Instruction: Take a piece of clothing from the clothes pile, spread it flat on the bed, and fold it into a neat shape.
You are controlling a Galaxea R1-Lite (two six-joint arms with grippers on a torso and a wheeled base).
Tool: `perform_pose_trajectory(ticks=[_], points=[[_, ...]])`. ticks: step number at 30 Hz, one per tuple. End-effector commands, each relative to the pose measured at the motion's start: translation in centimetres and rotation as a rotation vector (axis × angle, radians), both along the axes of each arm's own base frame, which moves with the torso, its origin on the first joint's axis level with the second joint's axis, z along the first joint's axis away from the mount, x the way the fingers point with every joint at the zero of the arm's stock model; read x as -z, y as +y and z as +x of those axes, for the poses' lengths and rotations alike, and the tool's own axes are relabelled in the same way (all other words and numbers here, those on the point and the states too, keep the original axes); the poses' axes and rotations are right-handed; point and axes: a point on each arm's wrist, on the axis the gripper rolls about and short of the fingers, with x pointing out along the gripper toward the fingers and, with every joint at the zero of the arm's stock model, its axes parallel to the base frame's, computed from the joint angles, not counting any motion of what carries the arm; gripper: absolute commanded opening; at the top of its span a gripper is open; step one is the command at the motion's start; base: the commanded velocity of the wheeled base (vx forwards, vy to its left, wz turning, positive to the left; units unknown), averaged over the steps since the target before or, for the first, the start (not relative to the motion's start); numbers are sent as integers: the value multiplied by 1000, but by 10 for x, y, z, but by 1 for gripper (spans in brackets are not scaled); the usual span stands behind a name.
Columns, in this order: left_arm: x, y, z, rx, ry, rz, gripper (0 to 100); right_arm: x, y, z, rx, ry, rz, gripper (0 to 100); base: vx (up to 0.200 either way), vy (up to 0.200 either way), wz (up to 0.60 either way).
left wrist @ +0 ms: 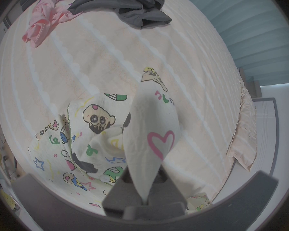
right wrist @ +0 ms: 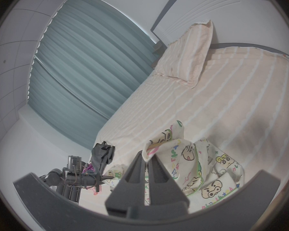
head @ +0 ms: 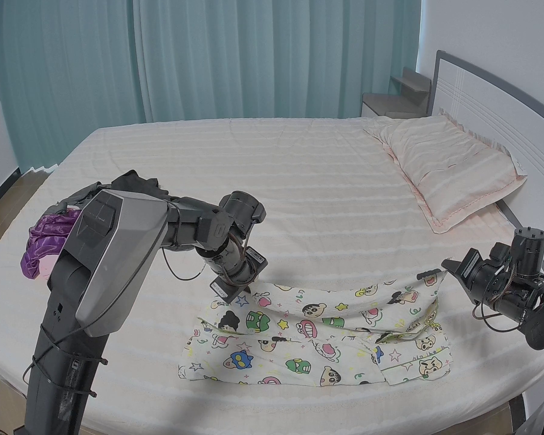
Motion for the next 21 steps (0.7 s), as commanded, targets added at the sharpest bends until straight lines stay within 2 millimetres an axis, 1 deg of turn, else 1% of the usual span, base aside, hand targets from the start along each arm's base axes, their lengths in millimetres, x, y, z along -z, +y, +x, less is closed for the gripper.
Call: perform_pose_trajectory(ticks=[1,2,4,6,11,14,16,19,21], points=[[0,-8,-3,4,-20,22,0,22,-8,10,21,82,-11,0,0,0,0],[1,-8,-3,3,-20,25,0,23,-8,11,21,86,-10,0,0,0,0],[3,-7,1,-20,-56,35,0,27,-11,21,32,66,-12,0,0,0,0],[-1,-5,7,-41,-107,24,0,26,-14,30,44,14,-7,0,0,0,0],[-5,-2,12,-53,-145,5,0,26,-13,52,44,-74,-6,0,0,0,0],[2,-2,13,-54,-138,11,0,30,-12,67,48,-86,-6,0,0,0,0],[11,-2,14,-56,-122,21,0,33,-12,77,51,-97,-6,0,0,0,0],[23,-1,16,-65,-109,44,0,36,-11,85,48,-104,-8,0,0,0,0],[25,0,17,-67,-107,46,0,37,-10,85,46,-103,-9,0,0,0,0]])
